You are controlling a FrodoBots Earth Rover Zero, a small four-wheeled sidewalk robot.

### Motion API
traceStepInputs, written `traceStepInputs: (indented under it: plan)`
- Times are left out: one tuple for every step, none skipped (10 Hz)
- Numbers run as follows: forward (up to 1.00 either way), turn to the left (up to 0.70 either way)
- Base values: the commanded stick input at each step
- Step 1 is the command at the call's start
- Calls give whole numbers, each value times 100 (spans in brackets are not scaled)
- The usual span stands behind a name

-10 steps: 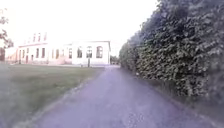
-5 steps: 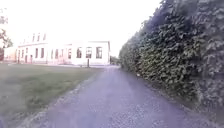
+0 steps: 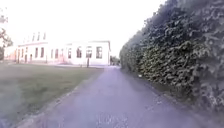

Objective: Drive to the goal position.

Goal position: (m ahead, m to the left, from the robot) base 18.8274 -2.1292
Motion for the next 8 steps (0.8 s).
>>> traceStepInputs:
  plan:
    - [50, 0]
    - [50, 0]
    - [50, 0]
    - [50, 0]
    - [50, 0]
    - [50, 0]
    - [50, 0]
    - [50, 0]
